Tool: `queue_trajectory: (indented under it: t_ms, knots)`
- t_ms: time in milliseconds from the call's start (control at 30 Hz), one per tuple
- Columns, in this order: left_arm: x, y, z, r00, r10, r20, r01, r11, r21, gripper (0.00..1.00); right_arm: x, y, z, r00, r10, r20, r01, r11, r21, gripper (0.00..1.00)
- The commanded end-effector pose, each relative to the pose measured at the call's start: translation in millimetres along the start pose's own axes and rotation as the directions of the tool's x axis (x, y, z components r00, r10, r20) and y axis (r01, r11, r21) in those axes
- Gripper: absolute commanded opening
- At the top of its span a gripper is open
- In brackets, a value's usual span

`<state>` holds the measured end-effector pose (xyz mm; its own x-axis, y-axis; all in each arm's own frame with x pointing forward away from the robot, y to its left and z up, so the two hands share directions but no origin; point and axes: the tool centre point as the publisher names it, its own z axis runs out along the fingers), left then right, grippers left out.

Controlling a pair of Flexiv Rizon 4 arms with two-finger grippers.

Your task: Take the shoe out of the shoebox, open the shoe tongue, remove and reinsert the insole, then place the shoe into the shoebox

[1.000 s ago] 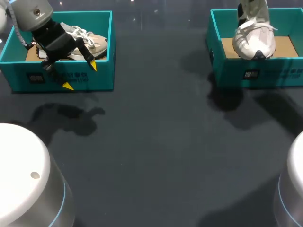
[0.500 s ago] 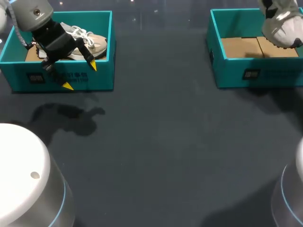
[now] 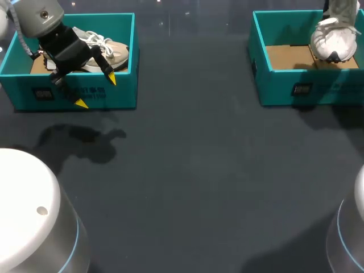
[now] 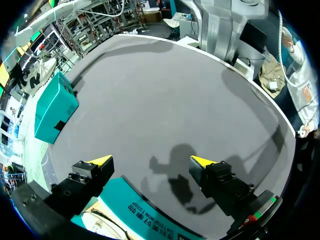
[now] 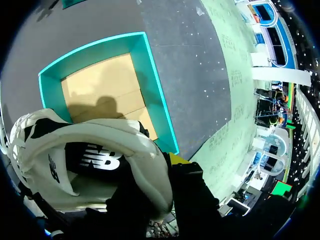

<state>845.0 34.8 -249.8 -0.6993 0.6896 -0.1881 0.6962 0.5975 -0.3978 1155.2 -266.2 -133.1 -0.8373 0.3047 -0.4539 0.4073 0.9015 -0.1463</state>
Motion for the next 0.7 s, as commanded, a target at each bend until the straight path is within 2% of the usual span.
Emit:
queue_trajectory:
  t_ms: [33, 400, 467, 500, 700]
  knots:
    - [0.0, 0.2, -0.1, 1.000, 0.001, -0.002, -0.001, 1.000, -0.002, 1.00, 1.2, -7.4, -2.9, 0.954, 0.299, -0.032, -0.295, 0.952, 0.086, 0.00]
    - [0.0, 0.2, -0.1, 1.000, 0.001, -0.002, -0.001, 1.000, -0.002, 1.00, 1.2, -7.4, -2.9, 0.954, 0.299, -0.032, -0.295, 0.952, 0.086, 0.00]
    - [0.0, 0.2, -0.1, 1.000, 0.001, -0.002, -0.001, 1.000, -0.002, 1.00, 2.0, -15.3, 1.5, 0.904, 0.427, -0.023, -0.423, 0.901, 0.092, 0.00]
    - [0.0, 0.2, -0.1, 1.000, 0.001, -0.002, -0.001, 1.000, -0.002, 1.00, 3.0, -18.6, 3.9, 0.877, 0.480, -0.006, -0.475, 0.871, 0.122, 0.00]
    - [0.0, 0.2, -0.1, 1.000, 0.001, -0.002, -0.001, 1.000, -0.002, 1.00, 17.7, -35.6, 13.2, 0.751, 0.655, 0.083, -0.660, 0.739, 0.136, 0.00]
